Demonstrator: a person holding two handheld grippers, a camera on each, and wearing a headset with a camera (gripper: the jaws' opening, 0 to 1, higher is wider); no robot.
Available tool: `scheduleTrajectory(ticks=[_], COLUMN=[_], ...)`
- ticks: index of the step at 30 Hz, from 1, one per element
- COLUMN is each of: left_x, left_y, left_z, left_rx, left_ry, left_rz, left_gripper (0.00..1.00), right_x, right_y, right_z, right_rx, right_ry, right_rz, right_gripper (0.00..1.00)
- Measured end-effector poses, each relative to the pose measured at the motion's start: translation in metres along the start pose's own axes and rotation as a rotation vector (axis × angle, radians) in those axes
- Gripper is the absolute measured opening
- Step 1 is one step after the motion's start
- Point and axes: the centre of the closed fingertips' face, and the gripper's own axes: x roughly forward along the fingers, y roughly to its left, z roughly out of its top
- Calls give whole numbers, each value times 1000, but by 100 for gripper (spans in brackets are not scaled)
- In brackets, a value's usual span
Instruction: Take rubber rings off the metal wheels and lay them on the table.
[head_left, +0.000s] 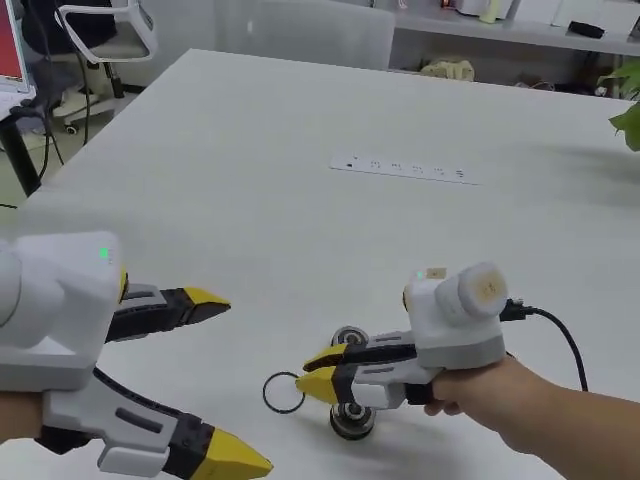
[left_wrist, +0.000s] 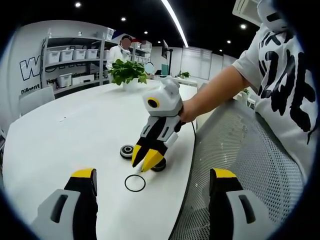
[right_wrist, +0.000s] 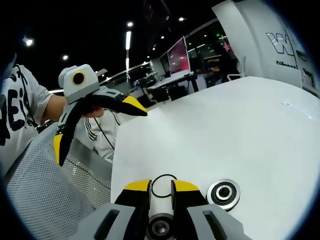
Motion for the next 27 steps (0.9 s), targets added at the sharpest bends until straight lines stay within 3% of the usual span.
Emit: scheduleTrajectory(ticks=[15,27], left_x=[7,13], left_y=[-2,-4], left_z=[2,1], left_rx=[19,21], left_ry=[18,31], left_rz=[-23,-35], left_gripper=[91,89], right_x=[-23,-42], right_y=[3,0], right_z=[11,12], right_rx=[-15,-32], right_ry=[-72,-84], right_rz=[-5,-21], right_gripper=[22,26])
